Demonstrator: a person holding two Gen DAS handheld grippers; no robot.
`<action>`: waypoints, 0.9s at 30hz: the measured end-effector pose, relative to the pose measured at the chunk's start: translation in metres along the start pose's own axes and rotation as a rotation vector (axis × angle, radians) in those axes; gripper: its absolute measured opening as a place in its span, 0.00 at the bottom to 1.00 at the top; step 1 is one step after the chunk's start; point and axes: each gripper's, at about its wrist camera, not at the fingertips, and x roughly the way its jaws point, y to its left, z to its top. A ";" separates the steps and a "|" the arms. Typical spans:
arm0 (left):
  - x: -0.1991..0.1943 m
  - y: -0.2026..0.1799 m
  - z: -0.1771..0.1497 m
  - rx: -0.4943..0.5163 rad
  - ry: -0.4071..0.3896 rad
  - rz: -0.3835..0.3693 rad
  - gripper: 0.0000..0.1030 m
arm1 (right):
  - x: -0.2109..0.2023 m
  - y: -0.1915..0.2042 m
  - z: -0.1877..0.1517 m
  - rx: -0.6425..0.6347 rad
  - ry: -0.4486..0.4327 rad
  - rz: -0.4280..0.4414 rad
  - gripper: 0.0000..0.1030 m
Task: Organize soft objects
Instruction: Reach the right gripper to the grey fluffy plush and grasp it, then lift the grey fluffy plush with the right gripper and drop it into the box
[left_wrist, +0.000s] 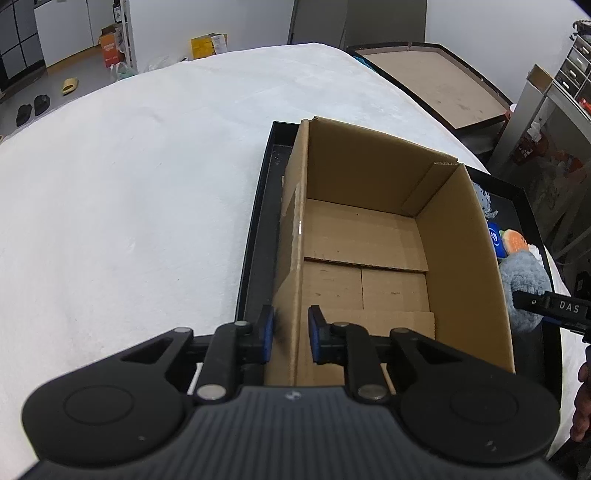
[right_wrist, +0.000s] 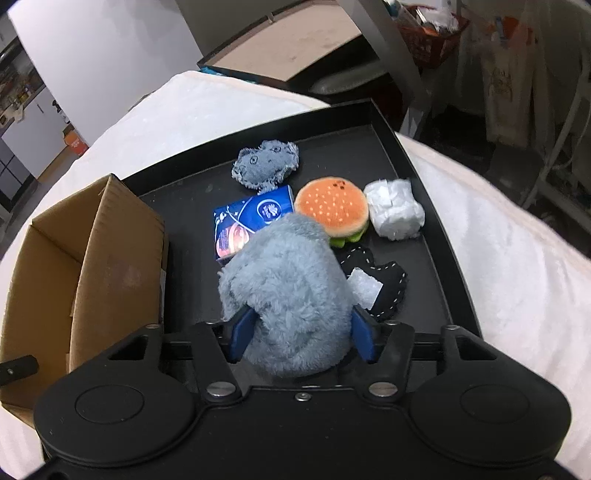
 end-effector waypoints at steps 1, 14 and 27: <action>0.000 0.000 0.000 -0.002 0.000 0.000 0.18 | -0.001 0.000 0.000 -0.006 -0.003 -0.002 0.48; -0.006 0.005 -0.005 -0.037 -0.041 -0.018 0.17 | -0.025 0.008 0.003 -0.035 -0.036 -0.020 0.31; -0.010 0.009 -0.009 -0.055 -0.115 -0.030 0.17 | -0.053 0.035 0.007 -0.098 -0.085 -0.045 0.30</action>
